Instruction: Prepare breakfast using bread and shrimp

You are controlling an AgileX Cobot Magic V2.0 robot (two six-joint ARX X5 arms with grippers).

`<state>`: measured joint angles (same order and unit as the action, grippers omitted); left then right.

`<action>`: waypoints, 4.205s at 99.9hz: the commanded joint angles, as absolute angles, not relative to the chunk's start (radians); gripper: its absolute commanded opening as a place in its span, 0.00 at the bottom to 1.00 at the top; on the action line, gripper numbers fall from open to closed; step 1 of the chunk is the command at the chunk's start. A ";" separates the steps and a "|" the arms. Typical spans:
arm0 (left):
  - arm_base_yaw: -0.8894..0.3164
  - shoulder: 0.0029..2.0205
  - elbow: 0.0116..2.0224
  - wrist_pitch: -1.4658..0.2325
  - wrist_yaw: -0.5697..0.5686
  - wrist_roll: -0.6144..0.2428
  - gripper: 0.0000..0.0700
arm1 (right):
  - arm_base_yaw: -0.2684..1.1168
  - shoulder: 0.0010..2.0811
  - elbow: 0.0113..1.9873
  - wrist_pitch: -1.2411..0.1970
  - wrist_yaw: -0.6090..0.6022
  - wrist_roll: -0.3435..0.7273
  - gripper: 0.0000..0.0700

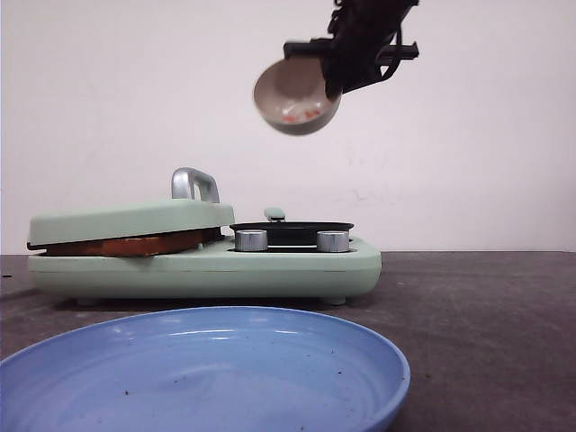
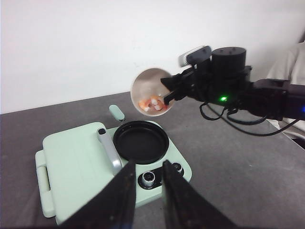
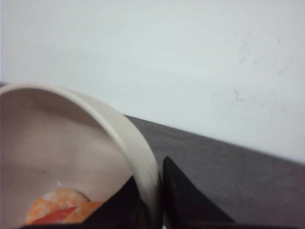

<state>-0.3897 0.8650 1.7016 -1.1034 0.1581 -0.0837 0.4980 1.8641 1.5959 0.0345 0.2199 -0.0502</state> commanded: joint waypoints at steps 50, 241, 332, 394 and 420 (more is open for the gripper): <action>-0.395 0.848 1.719 -1.138 0.154 -0.060 0.02 | 0.578 1.915 1.618 0.329 0.428 -0.734 0.00; -0.395 0.849 1.719 -1.102 0.154 -0.061 0.02 | 0.001 1.784 1.508 -0.842 -0.112 0.126 0.00; -0.395 0.849 1.714 -1.129 0.123 -0.071 0.02 | 0.032 1.437 1.274 -0.552 -0.281 0.127 0.00; -0.395 0.756 1.407 -0.958 0.018 -0.097 0.02 | 0.096 0.509 0.590 -0.136 -0.182 0.019 0.00; -0.395 0.717 1.299 -0.920 0.019 -0.126 0.02 | 0.096 0.460 0.563 -0.107 -0.175 0.020 0.00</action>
